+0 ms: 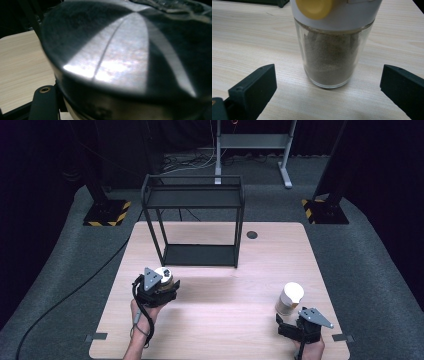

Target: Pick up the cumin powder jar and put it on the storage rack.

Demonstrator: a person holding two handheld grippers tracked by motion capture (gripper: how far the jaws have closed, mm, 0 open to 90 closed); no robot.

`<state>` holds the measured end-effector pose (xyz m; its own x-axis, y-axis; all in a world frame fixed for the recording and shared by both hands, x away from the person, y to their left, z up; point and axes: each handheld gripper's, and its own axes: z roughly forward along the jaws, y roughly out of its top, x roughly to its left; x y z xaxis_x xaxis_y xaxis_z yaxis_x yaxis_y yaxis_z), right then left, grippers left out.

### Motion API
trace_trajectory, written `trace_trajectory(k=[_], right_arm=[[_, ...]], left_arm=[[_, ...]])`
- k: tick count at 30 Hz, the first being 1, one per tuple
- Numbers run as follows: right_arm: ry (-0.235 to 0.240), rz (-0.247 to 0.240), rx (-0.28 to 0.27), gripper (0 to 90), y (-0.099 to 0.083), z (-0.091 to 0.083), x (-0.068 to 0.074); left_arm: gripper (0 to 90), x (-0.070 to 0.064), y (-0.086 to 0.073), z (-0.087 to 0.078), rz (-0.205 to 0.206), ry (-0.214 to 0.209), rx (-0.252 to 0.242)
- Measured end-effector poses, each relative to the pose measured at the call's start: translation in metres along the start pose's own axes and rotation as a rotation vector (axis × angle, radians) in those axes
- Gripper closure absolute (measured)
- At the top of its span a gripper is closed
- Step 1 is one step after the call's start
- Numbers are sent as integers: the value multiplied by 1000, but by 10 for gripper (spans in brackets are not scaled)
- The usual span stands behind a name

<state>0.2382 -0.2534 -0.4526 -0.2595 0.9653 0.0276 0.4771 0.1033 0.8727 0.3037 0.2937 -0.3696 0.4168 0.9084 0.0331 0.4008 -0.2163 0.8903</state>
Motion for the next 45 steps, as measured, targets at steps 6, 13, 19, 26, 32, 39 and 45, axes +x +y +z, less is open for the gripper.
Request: trace_trajectory(k=[6, 13, 19, 26, 32, 39, 45], right_arm=[[3, -12, -5, 0, -1, 0, 1], [-2, -7, -8, 0, -1, -1, 1], [-1, -11, -3, 0, -1, 0, 1], [-2, -11, 0, 0, 0, 0, 1], [-4, -13, -2, 0, 0, 0, 2], [-2, -19, -8, 0, -1, -1, 2], [-4, -17, -11, 0, -2, -1, 2]], left_arm=[[305, 5, 5, 1, -10, -2, 8], [305, 10, 12, 5, -13, -1, 14], [305, 10, 20, 9, -2, -8, 9], [305, 18, 27, 14, -16, -11, 17], [305, 21, 32, 15, -20, -11, 17], [305, 24, 40, 16, -15, -19, 10], [305, 24, 50, 13, 6, -21, 11]])
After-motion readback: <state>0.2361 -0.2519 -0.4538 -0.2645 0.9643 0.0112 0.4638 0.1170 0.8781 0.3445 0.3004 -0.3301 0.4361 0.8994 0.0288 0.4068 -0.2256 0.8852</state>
